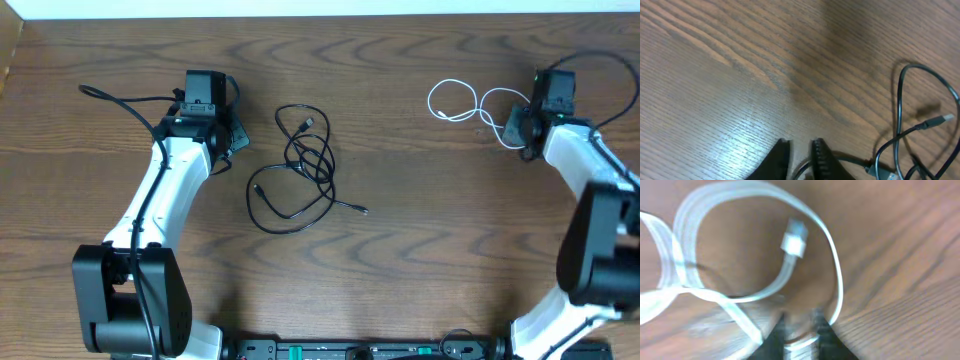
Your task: Untangle cables
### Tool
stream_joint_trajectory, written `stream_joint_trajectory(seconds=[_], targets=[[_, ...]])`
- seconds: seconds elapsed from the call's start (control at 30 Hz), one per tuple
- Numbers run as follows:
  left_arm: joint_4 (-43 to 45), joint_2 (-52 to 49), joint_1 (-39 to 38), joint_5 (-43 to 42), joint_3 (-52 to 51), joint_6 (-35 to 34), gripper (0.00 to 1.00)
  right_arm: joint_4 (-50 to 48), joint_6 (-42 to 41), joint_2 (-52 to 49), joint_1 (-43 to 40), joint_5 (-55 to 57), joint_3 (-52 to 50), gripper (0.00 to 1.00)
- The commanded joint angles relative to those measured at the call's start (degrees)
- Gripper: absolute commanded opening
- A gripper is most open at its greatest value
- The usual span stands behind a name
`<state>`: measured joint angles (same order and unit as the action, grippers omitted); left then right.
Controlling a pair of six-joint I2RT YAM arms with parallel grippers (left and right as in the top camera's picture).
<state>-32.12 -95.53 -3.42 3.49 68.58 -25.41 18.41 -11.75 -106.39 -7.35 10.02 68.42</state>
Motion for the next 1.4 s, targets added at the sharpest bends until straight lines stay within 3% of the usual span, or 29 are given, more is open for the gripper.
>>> stream_joint_trajectory(seconds=[0.0,0.1,0.2,0.3,0.43,0.63,0.83,1.0,1.13,1.23,1.37], targets=[[0.0,0.0,0.2,-3.4,-0.2,-0.2,0.29,0.2,1.6,10.1,2.5,-1.3,1.0,0.33],[-0.1,0.0,0.1,-11.7,-0.2,1.6,0.33,1.8,1.5,15.0,4.5,-7.8,1.0,0.55],[-2.1,0.0,-0.7,-18.5,-0.2,3.0,0.33,3.8,1.5,17.1,5.7,-17.0,1.0,0.66],[-5.1,0.0,-2.5,-18.9,-0.5,3.0,0.33,6.5,1.5,17.1,6.7,-24.3,1.0,0.79],[-3.5,0.0,-5.6,-17.4,-3.6,1.0,0.33,9.4,1.5,16.9,7.9,-26.5,0.8,0.77],[7.9,-0.3,-10.7,-16.0,-10.4,-3.1,0.33,11.8,1.5,16.9,10.5,-27.1,0.8,0.65],[16.0,-3.5,-15.7,-15.7,-12.2,-3.6,0.32,13.1,1.6,16.9,12.3,-27.1,0.8,0.64],[18.5,-8.3,-17.5,-8.0,-12.2,-9.4,0.32,14.0,1.6,16.9,13.5,-27.1,0.8,0.64],[20.7,-10.7,-17.6,-7.9,-12.2,-10.3,0.32,14.4,1.6,16.9,13.7,-27.1,0.8,0.65],[21.4,-11.0,-17.6,-8.0,-12.2,-10.3,0.21,14.6,2.2,16.9,13.7,-27.1,0.8,0.65],[21.5,-9.9,-17.6,-7.9,-12.1,-10.2,0.23,14.8,2.2,16.9,13.7,-27.1,0.8,0.65]])
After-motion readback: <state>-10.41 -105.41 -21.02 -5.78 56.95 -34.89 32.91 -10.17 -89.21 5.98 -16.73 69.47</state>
